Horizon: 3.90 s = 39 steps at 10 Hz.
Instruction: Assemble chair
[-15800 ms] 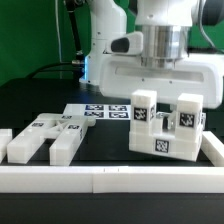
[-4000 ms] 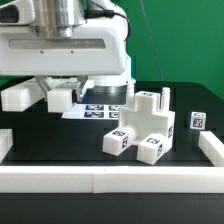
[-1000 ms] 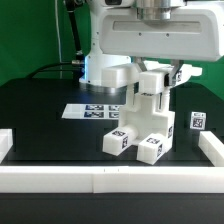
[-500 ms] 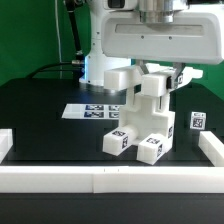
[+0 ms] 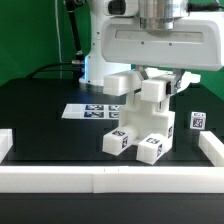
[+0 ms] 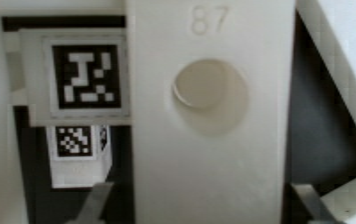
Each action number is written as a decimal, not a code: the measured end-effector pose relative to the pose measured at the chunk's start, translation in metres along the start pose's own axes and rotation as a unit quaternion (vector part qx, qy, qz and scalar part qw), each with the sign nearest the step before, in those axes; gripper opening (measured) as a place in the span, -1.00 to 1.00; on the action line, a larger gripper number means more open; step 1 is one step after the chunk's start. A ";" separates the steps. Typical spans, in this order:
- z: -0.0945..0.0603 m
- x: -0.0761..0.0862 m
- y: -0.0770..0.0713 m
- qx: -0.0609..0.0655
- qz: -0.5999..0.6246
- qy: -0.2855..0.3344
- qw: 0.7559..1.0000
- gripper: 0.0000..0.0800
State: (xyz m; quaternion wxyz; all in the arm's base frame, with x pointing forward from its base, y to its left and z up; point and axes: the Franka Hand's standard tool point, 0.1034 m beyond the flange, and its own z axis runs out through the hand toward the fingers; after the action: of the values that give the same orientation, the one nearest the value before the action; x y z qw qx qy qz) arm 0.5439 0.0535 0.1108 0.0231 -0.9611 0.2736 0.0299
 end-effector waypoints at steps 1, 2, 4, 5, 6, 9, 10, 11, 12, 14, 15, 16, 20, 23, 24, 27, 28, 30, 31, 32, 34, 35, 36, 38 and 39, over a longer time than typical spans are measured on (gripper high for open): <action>0.002 0.000 0.000 -0.001 0.000 -0.001 1.000 -0.28; 0.004 0.000 0.001 -0.002 0.000 0.000 1.000 -0.28; 0.010 0.001 0.002 -0.004 0.000 0.002 1.000 -0.28; 0.013 0.001 0.002 -0.005 0.000 0.003 1.000 -0.28; 0.016 0.002 0.003 -0.007 0.000 0.004 1.000 -0.28; 0.027 0.002 0.006 -0.013 -0.003 0.001 1.000 -0.28; 0.030 0.003 0.006 -0.014 -0.004 0.003 1.000 -0.28; 0.033 0.004 0.007 -0.015 -0.004 0.004 1.000 -0.28; 0.033 0.005 0.007 -0.014 -0.005 0.006 1.000 -0.28; 0.034 0.005 0.007 -0.014 -0.005 0.007 1.000 -0.28; 0.034 0.005 0.007 -0.014 -0.005 0.007 1.000 -0.28; 0.034 0.005 0.007 -0.014 -0.005 0.007 1.000 -0.28; 0.034 0.005 0.007 -0.014 -0.005 0.007 1.000 0.34; 0.034 0.005 0.007 -0.014 -0.005 0.007 1.000 0.61; 0.034 0.005 0.007 -0.014 -0.005 0.007 1.000 0.62; 0.027 0.007 0.009 -0.012 -0.005 0.006 1.000 0.62; 0.019 0.006 0.008 -0.010 -0.005 0.003 1.000 0.62; -0.004 -0.003 0.004 -0.003 0.004 -0.010 1.000 0.62; -0.016 -0.010 0.001 0.003 0.009 -0.012 1.000 0.62; -0.025 -0.018 0.000 0.008 0.014 -0.014 1.000 0.62; -0.037 -0.039 -0.006 0.015 0.039 -0.017 0.999 0.62; -0.036 -0.047 -0.009 0.014 0.036 -0.019 0.999 0.62; -0.035 -0.043 -0.007 0.013 0.036 -0.019 0.999 0.62; -0.034 -0.044 -0.007 0.012 0.036 -0.020 0.999 0.62; -0.033 -0.044 -0.006 0.012 0.036 -0.020 0.999 0.62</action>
Offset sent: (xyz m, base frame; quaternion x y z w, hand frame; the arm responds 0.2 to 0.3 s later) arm 0.0017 0.0021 -0.0080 0.0008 0.0123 -0.0105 0.9999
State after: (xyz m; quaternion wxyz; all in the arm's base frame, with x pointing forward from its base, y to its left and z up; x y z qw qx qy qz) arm 0.5116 0.0799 0.1472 0.0386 -0.9496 0.3076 0.0466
